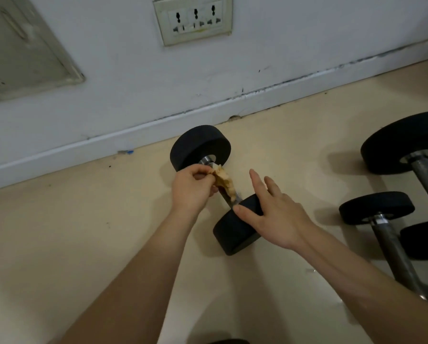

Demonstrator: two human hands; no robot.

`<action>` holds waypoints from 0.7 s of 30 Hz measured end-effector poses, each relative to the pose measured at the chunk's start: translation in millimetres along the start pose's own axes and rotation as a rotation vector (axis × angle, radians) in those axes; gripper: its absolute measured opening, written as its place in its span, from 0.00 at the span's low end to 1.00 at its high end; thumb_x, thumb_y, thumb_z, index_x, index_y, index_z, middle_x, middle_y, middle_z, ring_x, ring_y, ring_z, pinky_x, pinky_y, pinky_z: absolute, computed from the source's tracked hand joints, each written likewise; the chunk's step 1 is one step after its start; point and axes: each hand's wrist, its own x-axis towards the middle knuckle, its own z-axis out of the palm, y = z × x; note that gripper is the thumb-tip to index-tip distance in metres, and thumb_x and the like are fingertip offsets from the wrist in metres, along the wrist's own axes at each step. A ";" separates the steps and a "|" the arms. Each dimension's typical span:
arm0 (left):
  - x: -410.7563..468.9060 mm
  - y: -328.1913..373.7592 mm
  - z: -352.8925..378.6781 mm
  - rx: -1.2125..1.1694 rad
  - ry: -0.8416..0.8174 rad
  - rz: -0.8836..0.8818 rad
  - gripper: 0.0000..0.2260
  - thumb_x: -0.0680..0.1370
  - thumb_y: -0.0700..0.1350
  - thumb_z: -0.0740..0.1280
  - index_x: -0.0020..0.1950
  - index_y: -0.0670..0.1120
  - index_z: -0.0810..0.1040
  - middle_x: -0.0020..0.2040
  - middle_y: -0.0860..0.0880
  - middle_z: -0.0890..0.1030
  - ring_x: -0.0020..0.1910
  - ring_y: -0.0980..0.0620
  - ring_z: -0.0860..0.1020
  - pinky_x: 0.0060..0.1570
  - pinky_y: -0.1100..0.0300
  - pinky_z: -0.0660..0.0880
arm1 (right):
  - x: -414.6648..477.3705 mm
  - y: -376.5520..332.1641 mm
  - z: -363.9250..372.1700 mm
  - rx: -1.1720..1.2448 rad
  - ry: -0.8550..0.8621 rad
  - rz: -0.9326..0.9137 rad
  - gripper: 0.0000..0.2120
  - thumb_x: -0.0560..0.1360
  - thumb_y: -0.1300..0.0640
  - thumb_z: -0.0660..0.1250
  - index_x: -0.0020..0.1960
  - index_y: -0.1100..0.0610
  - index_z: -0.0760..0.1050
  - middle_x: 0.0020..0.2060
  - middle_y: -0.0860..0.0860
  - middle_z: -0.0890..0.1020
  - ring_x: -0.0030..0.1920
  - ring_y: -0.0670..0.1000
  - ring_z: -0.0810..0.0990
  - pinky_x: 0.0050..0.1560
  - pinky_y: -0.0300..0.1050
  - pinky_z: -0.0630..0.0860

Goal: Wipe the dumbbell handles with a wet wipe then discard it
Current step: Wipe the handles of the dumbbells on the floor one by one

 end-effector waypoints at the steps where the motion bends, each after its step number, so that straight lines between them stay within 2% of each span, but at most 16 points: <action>1: -12.3 1.6 -8.2 -0.094 0.019 -0.033 0.06 0.77 0.42 0.67 0.51 0.48 0.81 0.42 0.49 0.84 0.37 0.55 0.83 0.40 0.62 0.80 | -4.1 -4.7 1.9 -0.056 0.013 -0.016 0.42 0.69 0.24 0.48 0.72 0.38 0.29 0.77 0.53 0.45 0.73 0.61 0.59 0.67 0.61 0.64; 3: -37.7 2.6 -25.0 -0.180 0.040 -0.055 0.04 0.76 0.43 0.68 0.49 0.49 0.80 0.41 0.51 0.85 0.39 0.57 0.83 0.41 0.61 0.79 | -14.1 -15.1 6.6 -0.152 0.064 -0.060 0.46 0.68 0.24 0.49 0.73 0.43 0.29 0.77 0.54 0.45 0.73 0.60 0.59 0.67 0.59 0.64; 5: -57.6 -2.4 -34.9 -0.183 0.032 -0.050 0.03 0.75 0.42 0.69 0.46 0.49 0.81 0.40 0.52 0.85 0.40 0.59 0.83 0.43 0.62 0.77 | -23.2 -26.1 11.9 -0.214 0.122 -0.106 0.49 0.67 0.24 0.51 0.75 0.47 0.32 0.77 0.54 0.46 0.72 0.59 0.60 0.65 0.58 0.64; 7: -73.8 -7.8 -37.6 -0.141 0.013 -0.025 0.05 0.74 0.40 0.70 0.43 0.50 0.82 0.38 0.53 0.84 0.40 0.58 0.83 0.41 0.65 0.77 | -28.9 -37.1 18.4 -0.224 0.160 -0.130 0.52 0.65 0.23 0.53 0.75 0.50 0.34 0.77 0.53 0.48 0.72 0.58 0.60 0.64 0.58 0.63; 9: -86.6 -13.1 -37.3 -0.062 -0.019 0.019 0.06 0.73 0.40 0.70 0.40 0.52 0.82 0.36 0.55 0.84 0.40 0.59 0.82 0.38 0.67 0.76 | -32.1 -46.2 27.3 -0.217 0.187 -0.150 0.53 0.65 0.24 0.54 0.75 0.50 0.32 0.77 0.53 0.49 0.73 0.57 0.59 0.62 0.57 0.62; 11: -96.2 -18.3 -38.2 0.040 -0.041 0.071 0.07 0.72 0.42 0.70 0.40 0.55 0.82 0.38 0.59 0.83 0.40 0.62 0.80 0.40 0.66 0.76 | -33.4 -50.7 32.6 -0.129 0.193 -0.178 0.51 0.66 0.28 0.58 0.74 0.46 0.32 0.77 0.51 0.51 0.73 0.54 0.58 0.61 0.56 0.62; 12: -99.7 -21.0 -39.5 0.061 -0.038 0.086 0.07 0.72 0.43 0.70 0.40 0.56 0.82 0.38 0.59 0.83 0.41 0.63 0.80 0.42 0.65 0.77 | -33.5 -51.3 31.9 -0.025 0.187 -0.197 0.48 0.67 0.31 0.61 0.75 0.43 0.35 0.76 0.49 0.56 0.72 0.52 0.59 0.61 0.56 0.63; 14: -104.8 -24.0 -41.8 0.038 -0.040 0.078 0.04 0.73 0.45 0.71 0.42 0.54 0.83 0.40 0.57 0.83 0.43 0.60 0.80 0.45 0.61 0.77 | -34.1 -50.1 26.8 0.247 0.151 -0.276 0.37 0.70 0.41 0.66 0.73 0.36 0.51 0.66 0.42 0.71 0.67 0.48 0.66 0.61 0.56 0.66; 16: -108.0 -20.0 -43.7 -0.018 -0.086 0.025 0.02 0.73 0.46 0.71 0.42 0.52 0.84 0.40 0.54 0.83 0.45 0.55 0.81 0.46 0.58 0.77 | -38.3 -50.0 19.0 0.449 0.093 -0.361 0.21 0.72 0.52 0.69 0.63 0.39 0.72 0.56 0.41 0.79 0.60 0.46 0.74 0.60 0.54 0.72; 17: -109.9 -16.2 -44.9 -0.056 -0.107 0.004 0.03 0.74 0.46 0.71 0.41 0.51 0.84 0.41 0.52 0.83 0.46 0.53 0.81 0.47 0.57 0.77 | -41.9 -49.8 14.1 0.554 0.063 -0.363 0.16 0.73 0.57 0.69 0.59 0.44 0.78 0.52 0.43 0.82 0.56 0.46 0.78 0.59 0.50 0.74; 19: -111.9 -6.3 -49.6 -0.085 -0.109 0.016 0.03 0.75 0.48 0.70 0.42 0.50 0.83 0.42 0.50 0.82 0.46 0.51 0.80 0.47 0.58 0.77 | -51.7 -51.1 -0.6 0.781 0.027 -0.295 0.12 0.74 0.63 0.69 0.54 0.52 0.82 0.46 0.47 0.85 0.49 0.44 0.82 0.53 0.41 0.77; 21: -115.1 7.7 -53.9 -0.080 -0.142 0.075 0.07 0.76 0.50 0.68 0.42 0.50 0.82 0.40 0.52 0.82 0.43 0.55 0.79 0.43 0.63 0.75 | -62.1 -48.2 -18.6 0.969 0.051 -0.197 0.08 0.74 0.64 0.68 0.51 0.57 0.82 0.38 0.49 0.85 0.39 0.45 0.83 0.42 0.36 0.76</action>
